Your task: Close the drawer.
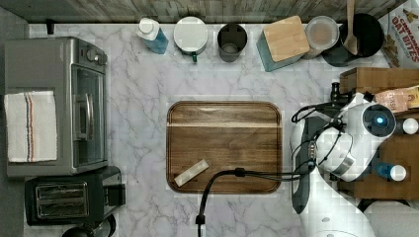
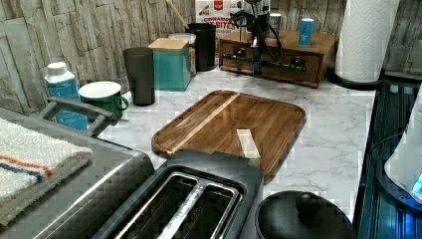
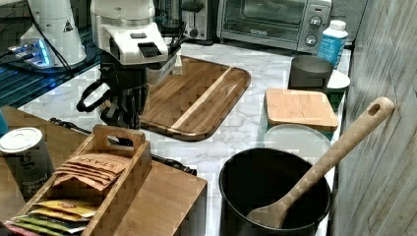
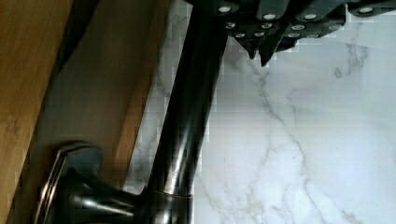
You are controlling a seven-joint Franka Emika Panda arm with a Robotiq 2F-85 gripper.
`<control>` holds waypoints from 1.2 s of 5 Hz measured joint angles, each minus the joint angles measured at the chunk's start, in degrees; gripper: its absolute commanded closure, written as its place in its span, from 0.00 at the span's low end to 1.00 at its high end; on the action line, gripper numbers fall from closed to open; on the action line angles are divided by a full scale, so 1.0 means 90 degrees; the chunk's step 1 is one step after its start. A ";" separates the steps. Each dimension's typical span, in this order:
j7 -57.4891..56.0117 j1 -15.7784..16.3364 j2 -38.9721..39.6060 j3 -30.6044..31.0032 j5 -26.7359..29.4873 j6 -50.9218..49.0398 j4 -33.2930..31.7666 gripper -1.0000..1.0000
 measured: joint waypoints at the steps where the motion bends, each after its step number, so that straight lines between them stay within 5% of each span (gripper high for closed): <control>1: 0.0000 0.0090 0.0002 -0.0078 -0.0021 0.0016 -0.0012 1.00; 6: 0.0000 0.0155 0.0011 -0.0138 -0.0012 0.0022 0.0000 1.00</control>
